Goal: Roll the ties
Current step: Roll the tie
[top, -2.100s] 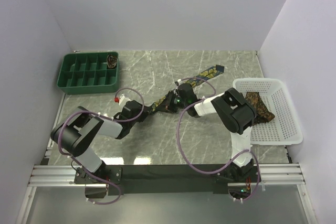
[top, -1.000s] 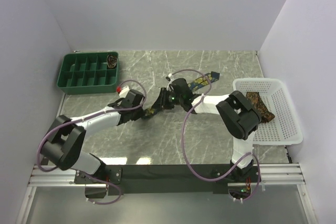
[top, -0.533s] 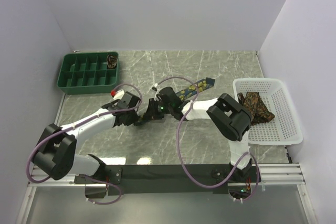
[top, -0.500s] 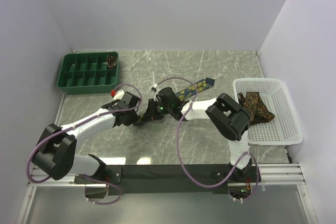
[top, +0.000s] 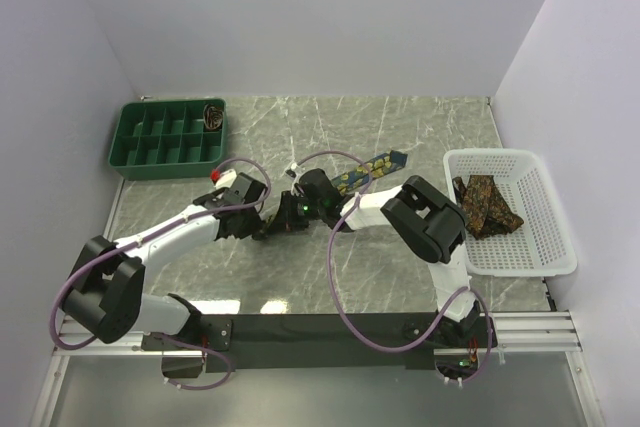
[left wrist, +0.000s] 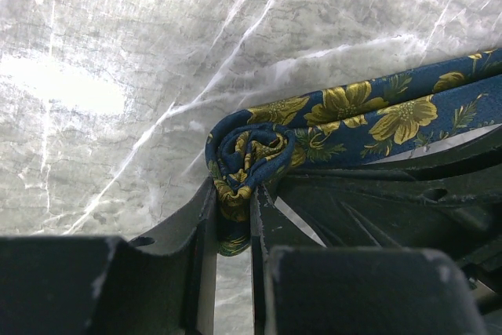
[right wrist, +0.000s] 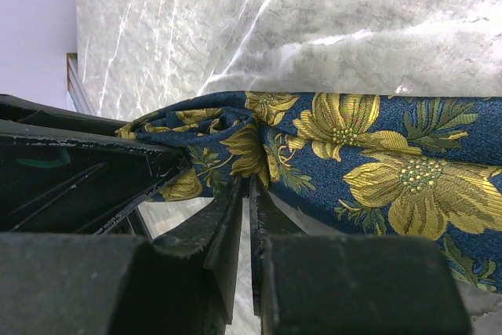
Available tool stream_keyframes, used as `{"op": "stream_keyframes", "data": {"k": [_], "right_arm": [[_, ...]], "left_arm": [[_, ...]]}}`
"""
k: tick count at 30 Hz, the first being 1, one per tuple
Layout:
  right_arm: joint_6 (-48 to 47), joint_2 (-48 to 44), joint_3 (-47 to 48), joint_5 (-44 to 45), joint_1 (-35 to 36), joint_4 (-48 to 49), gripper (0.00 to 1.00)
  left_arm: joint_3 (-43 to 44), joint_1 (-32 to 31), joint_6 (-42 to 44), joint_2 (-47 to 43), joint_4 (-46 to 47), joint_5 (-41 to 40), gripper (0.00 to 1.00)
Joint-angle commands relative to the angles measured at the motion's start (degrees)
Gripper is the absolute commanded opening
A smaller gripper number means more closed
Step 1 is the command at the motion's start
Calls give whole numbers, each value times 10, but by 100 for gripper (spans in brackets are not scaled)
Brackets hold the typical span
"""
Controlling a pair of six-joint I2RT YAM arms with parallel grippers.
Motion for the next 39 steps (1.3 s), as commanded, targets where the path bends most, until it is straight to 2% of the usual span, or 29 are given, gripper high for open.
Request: {"op": "stream_keyframes", "data": {"k": [1, 8, 16, 25, 34, 37, 39], "right_arm": [[0, 16, 14, 4, 5, 2, 14], [-2, 15, 19, 0, 5, 11, 14], [1, 29, 33, -9, 5, 15, 14], [1, 38, 40, -15, 5, 14, 14], [2, 43, 41, -17, 7, 15, 15], [3, 44, 38, -18, 5, 16, 15], [0, 38, 32, -14, 5, 18, 17]], "left_arm": [[23, -1, -2, -2, 14, 35, 20], [32, -1, -3, 25, 19, 43, 21], [38, -1, -14, 29, 30, 59, 30], [42, -1, -35, 32, 48, 98, 32], [44, -1, -48, 50, 64, 109, 31], [46, -1, -53, 56, 69, 108, 27], [51, -1, -52, 67, 68, 98, 20]]}}
